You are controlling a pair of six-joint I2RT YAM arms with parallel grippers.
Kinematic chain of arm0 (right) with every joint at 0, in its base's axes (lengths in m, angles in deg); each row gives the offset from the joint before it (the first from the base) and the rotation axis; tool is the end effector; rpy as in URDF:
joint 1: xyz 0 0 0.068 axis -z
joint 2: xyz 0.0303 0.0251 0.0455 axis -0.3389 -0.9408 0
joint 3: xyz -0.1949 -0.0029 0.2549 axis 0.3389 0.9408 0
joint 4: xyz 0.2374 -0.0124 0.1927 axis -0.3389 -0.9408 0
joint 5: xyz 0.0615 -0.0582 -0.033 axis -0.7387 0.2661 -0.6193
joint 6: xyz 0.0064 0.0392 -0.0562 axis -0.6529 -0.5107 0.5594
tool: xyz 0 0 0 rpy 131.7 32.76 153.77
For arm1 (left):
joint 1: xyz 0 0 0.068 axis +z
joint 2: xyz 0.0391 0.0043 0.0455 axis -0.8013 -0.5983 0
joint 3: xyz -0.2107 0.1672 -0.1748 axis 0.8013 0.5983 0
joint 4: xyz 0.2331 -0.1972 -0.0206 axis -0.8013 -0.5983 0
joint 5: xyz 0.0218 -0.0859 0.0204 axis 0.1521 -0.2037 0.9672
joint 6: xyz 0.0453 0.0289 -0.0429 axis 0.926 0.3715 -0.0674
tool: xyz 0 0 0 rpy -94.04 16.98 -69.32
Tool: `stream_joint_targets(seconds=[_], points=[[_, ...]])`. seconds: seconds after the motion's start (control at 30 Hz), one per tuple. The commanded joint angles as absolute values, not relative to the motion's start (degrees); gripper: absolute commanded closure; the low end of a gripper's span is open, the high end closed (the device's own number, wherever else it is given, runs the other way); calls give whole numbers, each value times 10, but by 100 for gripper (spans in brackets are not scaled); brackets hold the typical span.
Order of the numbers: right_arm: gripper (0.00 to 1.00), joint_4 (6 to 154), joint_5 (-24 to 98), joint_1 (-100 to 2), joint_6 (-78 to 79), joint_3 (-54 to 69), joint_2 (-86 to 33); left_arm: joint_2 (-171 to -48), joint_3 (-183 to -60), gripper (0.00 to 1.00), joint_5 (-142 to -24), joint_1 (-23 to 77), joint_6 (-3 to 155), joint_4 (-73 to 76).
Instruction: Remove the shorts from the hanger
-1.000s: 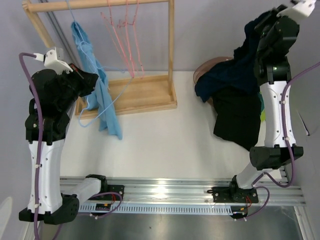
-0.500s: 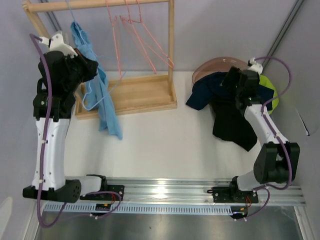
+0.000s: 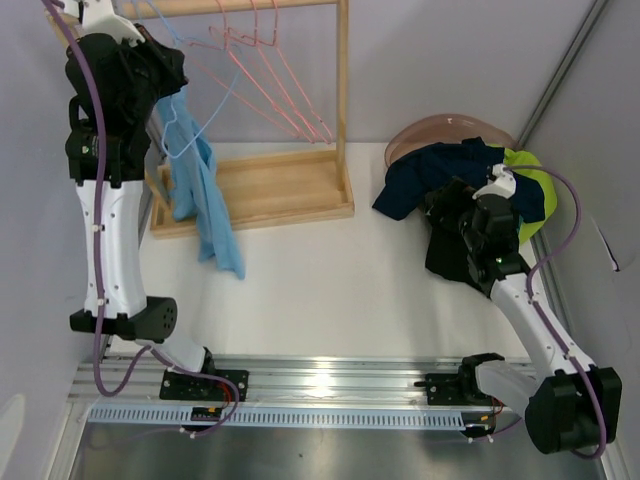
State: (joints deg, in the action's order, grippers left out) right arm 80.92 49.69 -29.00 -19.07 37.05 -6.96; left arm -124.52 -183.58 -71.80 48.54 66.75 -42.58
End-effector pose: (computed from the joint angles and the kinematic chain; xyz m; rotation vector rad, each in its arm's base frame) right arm 0.2895 0.0418 0.3360 0.3425 1.8113 0.3579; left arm 0.3225 -0.0238 0.6754 -0.2510 1.5279 -0.3104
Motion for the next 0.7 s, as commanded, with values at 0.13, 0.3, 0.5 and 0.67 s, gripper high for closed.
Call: stream_joint_targets(seconds=[0.13, 0.3, 0.5, 0.67], points=[[1, 825, 477, -302, -210, 418, -13, -1329, -1904, 100, -728, 482, 671, -373], [1, 828, 470, -304, -200, 432, -14, -1382, -1924, 100, -740, 478, 665, -325], [1, 836, 471, -305, -197, 455, -16, -1408, -1948, 100, -741, 474, 652, -331], [0, 842, 469, -305, -204, 463, -14, -1358, -1880, 94, -738, 464, 669, -345]])
